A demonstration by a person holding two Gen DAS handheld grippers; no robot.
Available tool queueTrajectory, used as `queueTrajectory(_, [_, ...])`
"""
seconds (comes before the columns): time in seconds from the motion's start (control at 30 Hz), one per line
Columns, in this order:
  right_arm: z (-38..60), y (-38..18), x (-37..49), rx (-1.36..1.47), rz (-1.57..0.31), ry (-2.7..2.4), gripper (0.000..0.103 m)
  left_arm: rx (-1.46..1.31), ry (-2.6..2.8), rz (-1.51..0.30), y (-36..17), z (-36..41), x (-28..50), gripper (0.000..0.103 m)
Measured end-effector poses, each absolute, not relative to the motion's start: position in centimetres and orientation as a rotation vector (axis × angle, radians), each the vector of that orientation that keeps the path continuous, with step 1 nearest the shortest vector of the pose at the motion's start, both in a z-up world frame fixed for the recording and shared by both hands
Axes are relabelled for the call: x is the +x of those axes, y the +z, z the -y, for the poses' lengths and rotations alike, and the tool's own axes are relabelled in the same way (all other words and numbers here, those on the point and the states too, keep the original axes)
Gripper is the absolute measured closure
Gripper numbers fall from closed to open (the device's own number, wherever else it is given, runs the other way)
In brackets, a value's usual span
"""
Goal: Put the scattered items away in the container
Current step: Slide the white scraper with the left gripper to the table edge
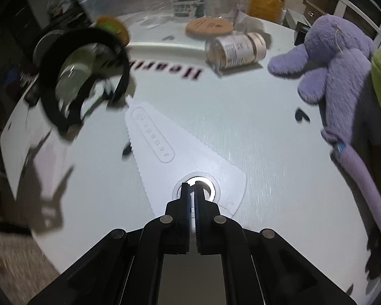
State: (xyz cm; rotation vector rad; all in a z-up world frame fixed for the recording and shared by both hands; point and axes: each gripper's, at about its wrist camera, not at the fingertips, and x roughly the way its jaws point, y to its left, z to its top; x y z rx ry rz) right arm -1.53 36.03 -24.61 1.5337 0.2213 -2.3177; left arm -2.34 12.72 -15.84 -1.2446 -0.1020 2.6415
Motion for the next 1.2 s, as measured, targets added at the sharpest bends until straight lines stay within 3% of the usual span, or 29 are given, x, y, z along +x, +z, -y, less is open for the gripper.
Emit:
queueTrajectory(0.47, [-39.0,-24.7,4.7,1.523,-0.335,-2.235,0.100,-1.269,2.502,0.000,-19.2,-18.5,-1.9,0.000])
queueTrajectory(0.93, [-38.9,-24.5,6.5,1.380,-0.610,-2.033,0.100,-1.311,2.354,-0.404,-25.4,-26.4,-2.0,0.000])
queueTrajectory(1.07, [-39.2,-24.4,5.7,1.430,-0.548,-2.017,0.100,-1.294,2.350,-0.430,-25.9,-26.5,-1.5,0.000])
queueTrajectory(1.2, [-41.5,-23.2,3.3,1.528,-0.177,-2.160,0.099,-1.297,2.347,-0.409,-26.0,-26.1,-1.1,0.000])
